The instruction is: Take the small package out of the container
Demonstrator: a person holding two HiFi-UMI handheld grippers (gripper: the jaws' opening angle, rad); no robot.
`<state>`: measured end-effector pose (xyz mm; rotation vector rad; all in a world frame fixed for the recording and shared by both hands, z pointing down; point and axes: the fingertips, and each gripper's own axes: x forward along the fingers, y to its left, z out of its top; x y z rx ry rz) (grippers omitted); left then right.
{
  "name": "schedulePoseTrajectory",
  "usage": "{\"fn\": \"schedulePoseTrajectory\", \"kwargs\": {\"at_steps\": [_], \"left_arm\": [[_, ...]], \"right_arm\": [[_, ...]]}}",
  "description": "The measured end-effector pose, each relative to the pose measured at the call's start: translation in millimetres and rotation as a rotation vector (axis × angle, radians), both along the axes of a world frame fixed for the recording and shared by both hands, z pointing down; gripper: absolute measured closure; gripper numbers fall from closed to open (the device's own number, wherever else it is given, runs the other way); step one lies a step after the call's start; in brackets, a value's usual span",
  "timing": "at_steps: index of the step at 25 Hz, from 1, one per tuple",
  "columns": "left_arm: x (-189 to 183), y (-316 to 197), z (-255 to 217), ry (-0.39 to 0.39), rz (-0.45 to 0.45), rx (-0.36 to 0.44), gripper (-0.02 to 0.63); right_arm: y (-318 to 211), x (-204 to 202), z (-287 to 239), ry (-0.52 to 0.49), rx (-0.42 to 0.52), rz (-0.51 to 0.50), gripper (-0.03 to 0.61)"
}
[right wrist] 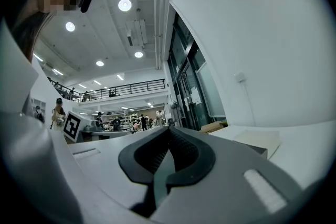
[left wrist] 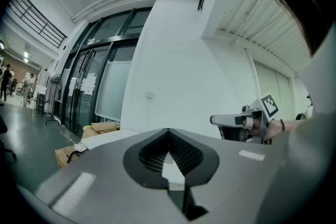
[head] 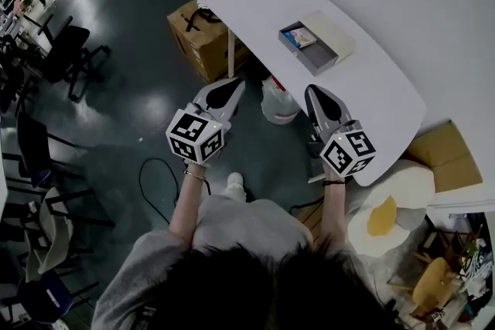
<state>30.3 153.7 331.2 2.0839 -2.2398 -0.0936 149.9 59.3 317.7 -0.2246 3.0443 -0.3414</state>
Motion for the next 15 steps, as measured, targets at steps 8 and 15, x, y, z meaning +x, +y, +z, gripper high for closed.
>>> {"fn": "schedulePoseTrajectory", "kwargs": {"at_steps": [8, 15], "left_arm": [[-39, -40, 5, 0.012, 0.077, -0.009, 0.621], [-66, -72, 12, 0.018, 0.14, -0.019, 0.621]], "right_arm": [[-29, -34, 9, -0.001, -0.034, 0.064, 0.565], [-54, -63, 16, 0.012, -0.049, 0.113, 0.565]]}}
